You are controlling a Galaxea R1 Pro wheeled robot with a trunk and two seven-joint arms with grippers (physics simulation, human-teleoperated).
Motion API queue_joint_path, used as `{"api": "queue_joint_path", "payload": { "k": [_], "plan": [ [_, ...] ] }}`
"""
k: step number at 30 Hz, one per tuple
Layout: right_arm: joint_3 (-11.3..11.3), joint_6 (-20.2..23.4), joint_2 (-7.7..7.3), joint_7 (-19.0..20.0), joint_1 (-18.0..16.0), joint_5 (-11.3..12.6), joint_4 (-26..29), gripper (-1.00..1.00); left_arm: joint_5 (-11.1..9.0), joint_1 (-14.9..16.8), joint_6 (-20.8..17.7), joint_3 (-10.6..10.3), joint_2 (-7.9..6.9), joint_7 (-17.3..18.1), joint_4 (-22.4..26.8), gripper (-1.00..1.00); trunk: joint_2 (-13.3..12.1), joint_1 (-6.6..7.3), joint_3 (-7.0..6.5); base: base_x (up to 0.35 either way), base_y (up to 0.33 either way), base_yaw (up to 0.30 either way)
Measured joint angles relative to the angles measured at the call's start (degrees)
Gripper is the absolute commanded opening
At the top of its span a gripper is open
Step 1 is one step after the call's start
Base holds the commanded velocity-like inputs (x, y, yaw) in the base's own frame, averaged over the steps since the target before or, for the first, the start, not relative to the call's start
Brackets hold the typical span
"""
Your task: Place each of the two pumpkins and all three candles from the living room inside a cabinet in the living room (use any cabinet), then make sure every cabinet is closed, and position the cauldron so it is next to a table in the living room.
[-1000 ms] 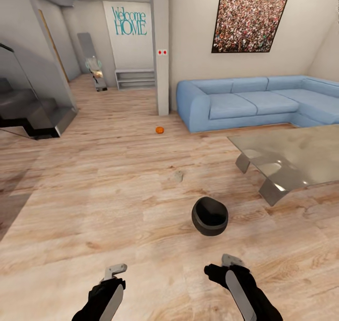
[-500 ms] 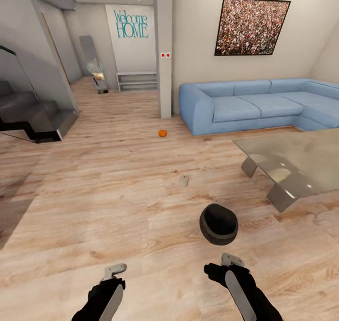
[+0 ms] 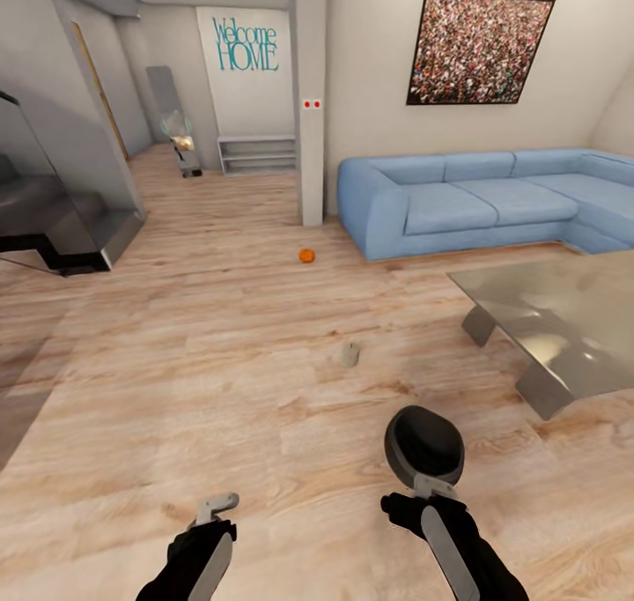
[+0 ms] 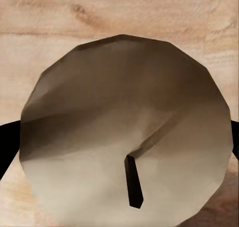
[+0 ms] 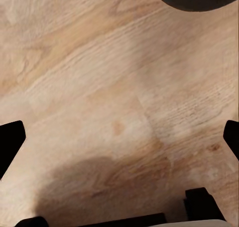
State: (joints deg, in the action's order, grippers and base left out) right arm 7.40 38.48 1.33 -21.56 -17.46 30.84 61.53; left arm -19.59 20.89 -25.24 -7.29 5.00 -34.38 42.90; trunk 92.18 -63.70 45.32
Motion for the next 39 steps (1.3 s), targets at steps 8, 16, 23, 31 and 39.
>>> {"api": "queue_joint_path", "payload": {
  "k": [8, 16, 23, 31, 39],
  "plan": [
    [0.0, 0.0, 0.01, 0.0, 0.0, 0.0, 0.0, 1.0, 0.0, 0.0, 1.3, 0.1, 0.13, -0.1, 0.0, -1.0, 0.0, -0.01, 0.31, 0.276, 0.008, 0.178],
    [0.0, 0.0, 0.01, 0.0, 0.0, 0.0, 0.0, 1.0, 0.1, 0.0, 1.4, 0.1, 0.14, -0.1, 0.0, -1.0, 0.0, 0.0, 0.71, 0.279, 0.001, 0.185],
    [0.1, -0.1, 0.0, 0.0, 0.0, 0.0, 0.0, 1.0, 0.1, 0.0, 1.4, 0.1, 0.14, -0.1, 0.0, -1.0, 0.0, 0.0, 0.76, 0.328, 0.113, 0.014],
    [0.0, -0.2, 0.0, 0.0, 0.0, 0.0, 0.0, 1.0, 0.0, 0.0, 1.4, 0.2, 0.09, 0.0, 0.0, -1.0, 0.0, 0.0, 0.78, 0.301, 0.215, 0.023],
    [0.0, -0.2, 0.02, 0.0, 0.0, -0.1, 0.0, 1.0, -0.1, 0.0, 1.4, 0.0, 0.05, 0.0, 0.0, -1.0, 0.0, 0.0, 1.16, 0.297, 0.189, 0.158]
  ]
}}
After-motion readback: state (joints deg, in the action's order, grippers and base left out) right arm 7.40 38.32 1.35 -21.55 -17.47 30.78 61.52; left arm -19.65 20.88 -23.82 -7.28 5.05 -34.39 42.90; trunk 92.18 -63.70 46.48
